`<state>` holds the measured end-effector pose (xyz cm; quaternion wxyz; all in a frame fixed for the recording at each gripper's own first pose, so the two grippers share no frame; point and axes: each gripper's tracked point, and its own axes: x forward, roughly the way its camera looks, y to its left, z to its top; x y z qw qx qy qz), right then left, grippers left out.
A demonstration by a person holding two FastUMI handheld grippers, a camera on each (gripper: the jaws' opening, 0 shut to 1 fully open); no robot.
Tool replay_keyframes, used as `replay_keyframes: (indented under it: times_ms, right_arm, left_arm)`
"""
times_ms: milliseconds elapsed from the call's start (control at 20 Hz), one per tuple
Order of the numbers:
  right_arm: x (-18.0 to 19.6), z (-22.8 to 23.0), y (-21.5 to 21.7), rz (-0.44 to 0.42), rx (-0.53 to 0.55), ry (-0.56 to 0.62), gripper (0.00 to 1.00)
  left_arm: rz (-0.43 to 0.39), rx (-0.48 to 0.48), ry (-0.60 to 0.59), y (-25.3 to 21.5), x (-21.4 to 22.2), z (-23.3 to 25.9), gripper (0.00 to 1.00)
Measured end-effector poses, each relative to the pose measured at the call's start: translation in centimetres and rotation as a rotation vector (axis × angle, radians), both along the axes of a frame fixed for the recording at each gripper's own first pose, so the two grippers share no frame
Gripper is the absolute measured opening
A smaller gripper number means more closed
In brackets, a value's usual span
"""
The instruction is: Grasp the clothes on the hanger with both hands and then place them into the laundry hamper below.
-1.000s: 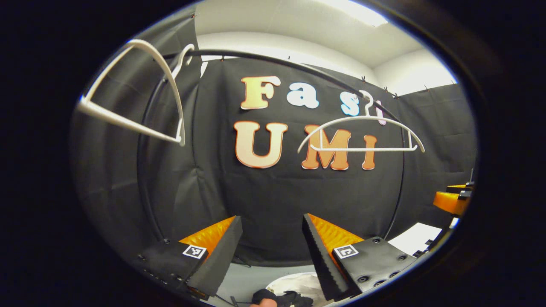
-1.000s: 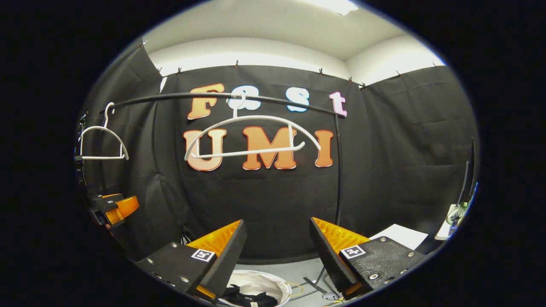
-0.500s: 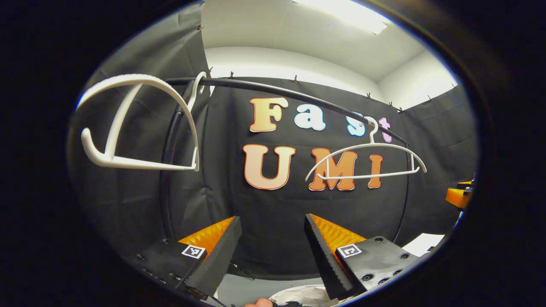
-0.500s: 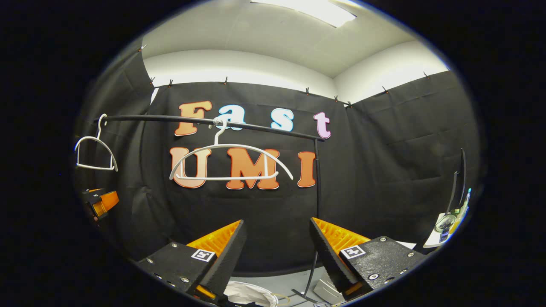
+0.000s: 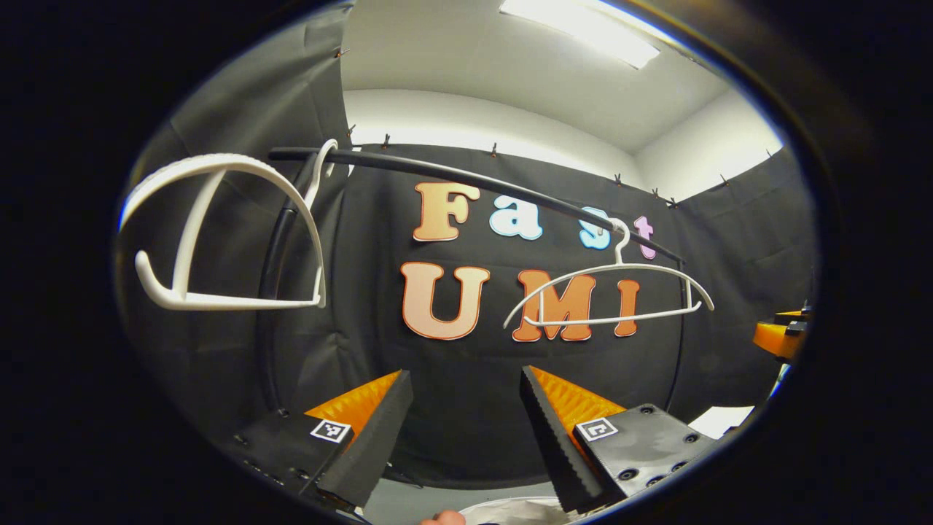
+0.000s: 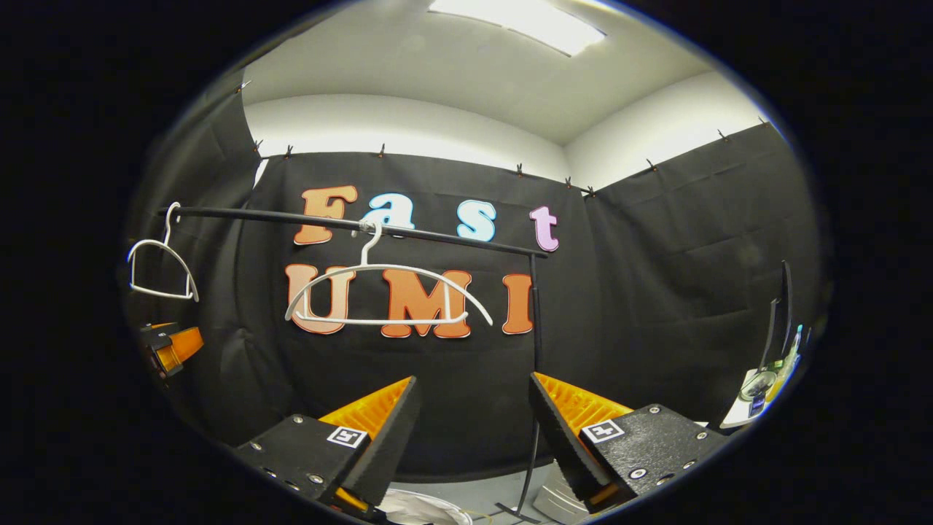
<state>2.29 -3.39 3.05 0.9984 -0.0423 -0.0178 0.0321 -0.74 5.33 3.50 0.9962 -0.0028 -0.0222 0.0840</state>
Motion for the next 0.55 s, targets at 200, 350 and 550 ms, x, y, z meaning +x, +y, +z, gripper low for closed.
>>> replay_keyframes:
  times_ms: [200, 350, 550]
  right_arm:
    - [0.17, -0.31, 0.13, 0.005, -0.003, 0.007, 0.91]
    - [0.3, -0.87, 0.39, 0.011, -0.003, 0.018, 0.91]
    - [0.26, -0.9, 0.7, 0.019, -0.002, 0.022, 0.91]
  left_arm:
    - [0.0, -0.003, 0.003, 0.02, 0.13, -0.01, 0.96]
    - [0.002, -0.002, 0.008, 0.1, 0.18, -0.21, 0.96]
    - [0.002, 0.003, 0.004, 0.16, 0.27, -0.18, 1.0]
